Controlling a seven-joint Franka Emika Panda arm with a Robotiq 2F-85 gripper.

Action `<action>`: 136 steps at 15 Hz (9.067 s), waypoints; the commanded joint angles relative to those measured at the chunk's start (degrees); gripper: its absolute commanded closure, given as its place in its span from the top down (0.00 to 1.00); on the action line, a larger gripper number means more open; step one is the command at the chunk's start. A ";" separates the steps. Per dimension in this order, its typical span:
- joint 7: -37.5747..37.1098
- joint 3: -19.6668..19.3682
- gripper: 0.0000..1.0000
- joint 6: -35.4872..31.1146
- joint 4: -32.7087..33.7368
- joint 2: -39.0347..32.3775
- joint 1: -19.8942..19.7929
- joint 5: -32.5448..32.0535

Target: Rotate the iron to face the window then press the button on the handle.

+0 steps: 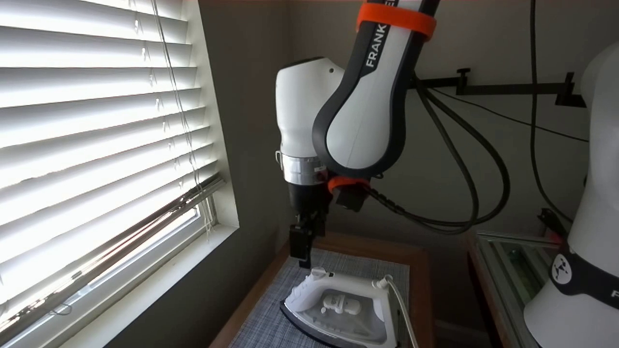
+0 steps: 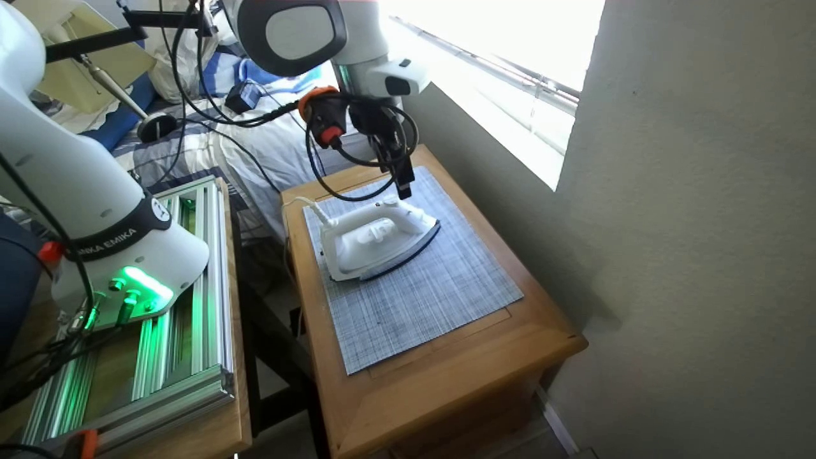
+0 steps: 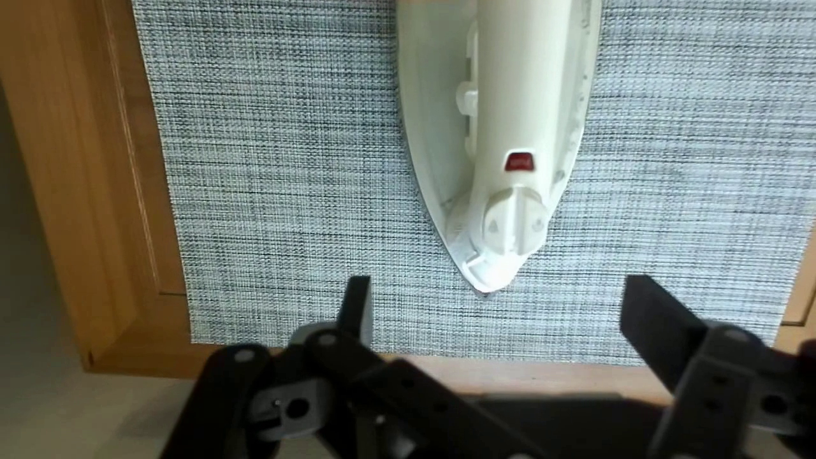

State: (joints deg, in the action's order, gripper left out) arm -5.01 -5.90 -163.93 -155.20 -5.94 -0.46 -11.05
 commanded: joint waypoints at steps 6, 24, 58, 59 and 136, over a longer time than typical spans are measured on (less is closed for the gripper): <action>-4.82 1.18 0.74 5.11 -1.02 4.68 0.69 -3.61; -0.21 4.26 0.00 4.74 -1.15 2.92 0.42 3.73; 2.03 1.37 0.00 -3.06 -0.10 -4.10 0.72 -0.55; 2.15 1.41 0.00 -3.21 -0.07 -4.19 0.70 -0.45; 7.58 2.02 0.88 5.40 -2.41 8.85 -0.28 1.30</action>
State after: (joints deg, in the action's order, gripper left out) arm -0.03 -4.97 -162.30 -155.89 -1.33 0.04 -11.51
